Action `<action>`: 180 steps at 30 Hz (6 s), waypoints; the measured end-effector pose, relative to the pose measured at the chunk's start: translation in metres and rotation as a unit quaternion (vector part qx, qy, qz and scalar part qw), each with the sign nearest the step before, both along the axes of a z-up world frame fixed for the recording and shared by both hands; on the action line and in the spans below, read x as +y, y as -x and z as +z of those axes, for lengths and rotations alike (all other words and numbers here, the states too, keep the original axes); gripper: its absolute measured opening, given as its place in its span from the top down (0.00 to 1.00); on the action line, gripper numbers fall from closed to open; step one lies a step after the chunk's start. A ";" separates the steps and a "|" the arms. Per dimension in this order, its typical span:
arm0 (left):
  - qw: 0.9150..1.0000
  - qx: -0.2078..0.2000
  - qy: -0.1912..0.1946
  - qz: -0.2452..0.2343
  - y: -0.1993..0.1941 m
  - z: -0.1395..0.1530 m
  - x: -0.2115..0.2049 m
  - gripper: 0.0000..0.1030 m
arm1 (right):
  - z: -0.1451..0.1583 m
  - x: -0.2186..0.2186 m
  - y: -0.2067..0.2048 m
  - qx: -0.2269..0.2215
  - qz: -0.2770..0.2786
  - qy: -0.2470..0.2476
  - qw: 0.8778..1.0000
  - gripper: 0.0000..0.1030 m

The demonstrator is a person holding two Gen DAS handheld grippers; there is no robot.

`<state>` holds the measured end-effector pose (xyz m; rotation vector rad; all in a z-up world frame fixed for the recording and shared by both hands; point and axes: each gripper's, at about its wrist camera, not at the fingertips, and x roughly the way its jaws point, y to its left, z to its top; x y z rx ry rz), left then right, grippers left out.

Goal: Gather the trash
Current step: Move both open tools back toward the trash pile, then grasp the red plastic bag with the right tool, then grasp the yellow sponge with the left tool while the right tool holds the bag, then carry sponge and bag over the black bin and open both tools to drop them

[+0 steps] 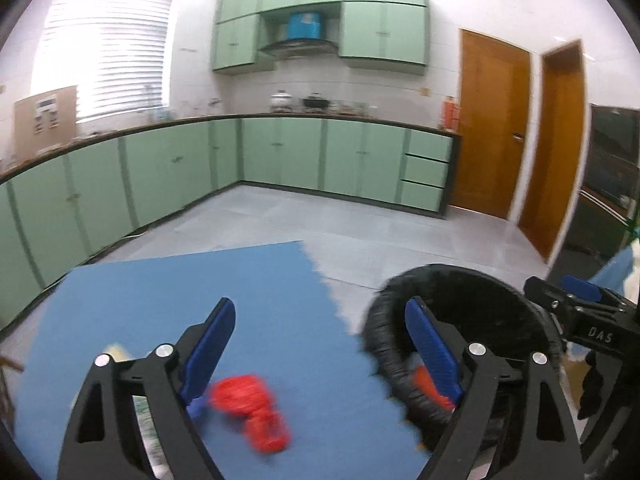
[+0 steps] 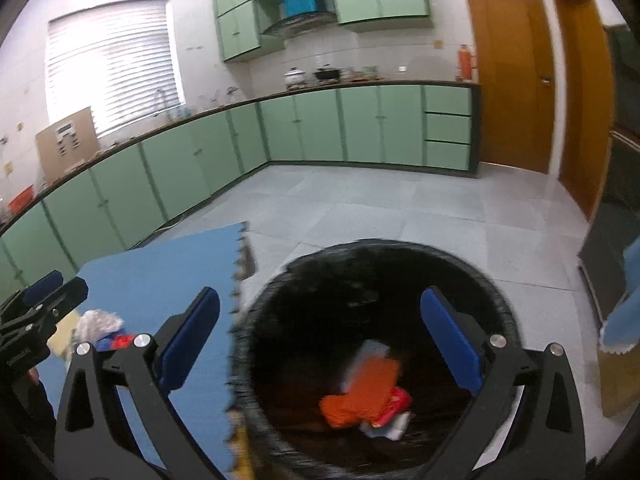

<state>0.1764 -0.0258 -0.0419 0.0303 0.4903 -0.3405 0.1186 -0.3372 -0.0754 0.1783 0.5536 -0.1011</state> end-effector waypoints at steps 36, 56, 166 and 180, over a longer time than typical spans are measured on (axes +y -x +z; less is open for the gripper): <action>0.984 0.030 -0.041 0.171 0.016 -0.070 0.162 0.17 | -0.081 0.224 -0.067 0.058 0.145 0.054 0.986 0.07; 0.984 0.051 -0.043 0.168 0.009 -0.085 0.164 0.17 | -0.108 0.235 -0.085 0.130 0.193 0.015 0.972 0.60; 1.000 -0.003 0.012 -0.023 -0.006 0.001 -0.054 0.62 | 0.033 -0.014 0.003 -0.008 0.012 0.033 0.999 0.67; 0.996 0.028 -0.001 -0.088 -0.031 -0.031 -0.149 0.62 | -0.019 -0.092 0.000 0.028 -0.043 0.031 0.998 0.67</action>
